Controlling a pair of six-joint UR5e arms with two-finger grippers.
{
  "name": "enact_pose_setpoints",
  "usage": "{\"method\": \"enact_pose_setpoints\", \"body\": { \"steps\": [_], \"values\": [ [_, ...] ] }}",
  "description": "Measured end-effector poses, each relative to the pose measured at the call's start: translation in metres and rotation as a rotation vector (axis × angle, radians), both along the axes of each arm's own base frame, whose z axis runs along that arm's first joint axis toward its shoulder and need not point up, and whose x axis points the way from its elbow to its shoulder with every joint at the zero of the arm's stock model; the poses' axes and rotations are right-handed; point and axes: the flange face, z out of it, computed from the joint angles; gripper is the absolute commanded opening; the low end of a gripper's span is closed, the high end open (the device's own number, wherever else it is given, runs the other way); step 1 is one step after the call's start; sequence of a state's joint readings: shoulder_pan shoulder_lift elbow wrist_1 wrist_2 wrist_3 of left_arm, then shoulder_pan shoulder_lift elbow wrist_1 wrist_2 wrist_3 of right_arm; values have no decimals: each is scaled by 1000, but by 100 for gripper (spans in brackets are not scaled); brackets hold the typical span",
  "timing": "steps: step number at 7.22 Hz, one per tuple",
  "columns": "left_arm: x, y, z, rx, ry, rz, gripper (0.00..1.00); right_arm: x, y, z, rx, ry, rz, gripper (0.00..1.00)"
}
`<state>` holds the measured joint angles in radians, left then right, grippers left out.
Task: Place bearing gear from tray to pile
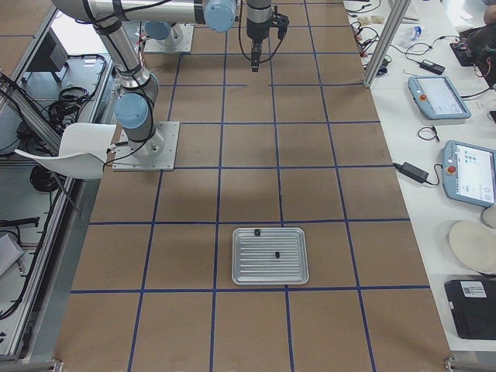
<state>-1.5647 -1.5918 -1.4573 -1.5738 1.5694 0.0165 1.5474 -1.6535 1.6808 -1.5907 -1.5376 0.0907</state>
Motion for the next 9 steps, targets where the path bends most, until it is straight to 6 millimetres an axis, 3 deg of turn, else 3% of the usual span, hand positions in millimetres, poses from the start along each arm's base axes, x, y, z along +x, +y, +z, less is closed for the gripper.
{"method": "enact_pose_setpoints", "body": {
  "steps": [6,7,9],
  "values": [
    [0,0,-1,3,-1,4,100,-10,6,-1,-3,13,-4,100],
    [0,0,-2,3,-1,4,100,-17,5,1,-6,21,-3,100],
    [0,0,-1,3,-1,4,100,-56,1,6,-12,43,18,100]
  ]
}}
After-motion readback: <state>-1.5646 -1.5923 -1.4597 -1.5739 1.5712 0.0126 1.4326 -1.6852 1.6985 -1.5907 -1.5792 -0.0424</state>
